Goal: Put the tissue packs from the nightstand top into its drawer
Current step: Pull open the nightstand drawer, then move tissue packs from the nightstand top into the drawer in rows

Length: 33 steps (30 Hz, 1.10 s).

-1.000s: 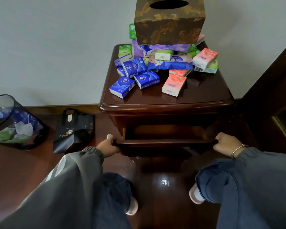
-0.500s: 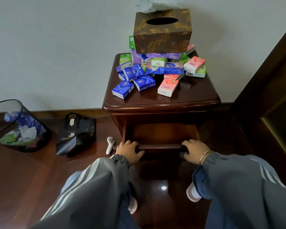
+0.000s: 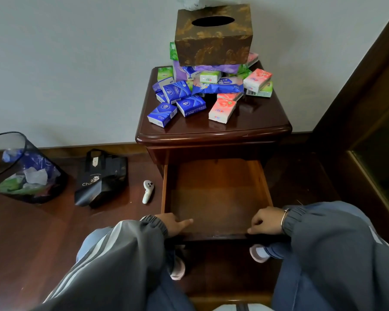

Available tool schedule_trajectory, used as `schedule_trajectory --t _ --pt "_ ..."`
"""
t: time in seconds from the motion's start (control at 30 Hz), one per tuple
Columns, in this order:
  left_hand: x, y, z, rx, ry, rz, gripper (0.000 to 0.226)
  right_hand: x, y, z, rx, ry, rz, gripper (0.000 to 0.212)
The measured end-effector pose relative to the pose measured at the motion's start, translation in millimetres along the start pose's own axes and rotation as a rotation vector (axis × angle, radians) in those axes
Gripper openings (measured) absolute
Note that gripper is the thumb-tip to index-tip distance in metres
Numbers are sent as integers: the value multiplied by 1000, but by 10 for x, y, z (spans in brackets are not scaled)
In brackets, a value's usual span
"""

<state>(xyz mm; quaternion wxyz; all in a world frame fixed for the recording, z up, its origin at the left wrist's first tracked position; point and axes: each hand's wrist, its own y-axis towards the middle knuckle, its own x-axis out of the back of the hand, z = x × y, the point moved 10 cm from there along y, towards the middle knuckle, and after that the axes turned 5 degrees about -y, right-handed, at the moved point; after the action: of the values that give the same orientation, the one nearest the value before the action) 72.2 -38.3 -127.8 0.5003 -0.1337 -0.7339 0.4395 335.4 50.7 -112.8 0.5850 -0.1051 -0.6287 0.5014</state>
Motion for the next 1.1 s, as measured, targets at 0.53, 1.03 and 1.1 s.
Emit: schedule_trajectory --t 0.53,1.03,1.1 --pt "864 -209 -360 -255 -268 -230 42 789 -345 188 187 156 -309 30" --pt "2922 -515 -119 -261 -612 -1009 60 2881 -647 570 76 54 -1234 51" --pt "2947 -360 -156 -232 -614 -929 65 2923 -475 662 71 -14 -1208 63"
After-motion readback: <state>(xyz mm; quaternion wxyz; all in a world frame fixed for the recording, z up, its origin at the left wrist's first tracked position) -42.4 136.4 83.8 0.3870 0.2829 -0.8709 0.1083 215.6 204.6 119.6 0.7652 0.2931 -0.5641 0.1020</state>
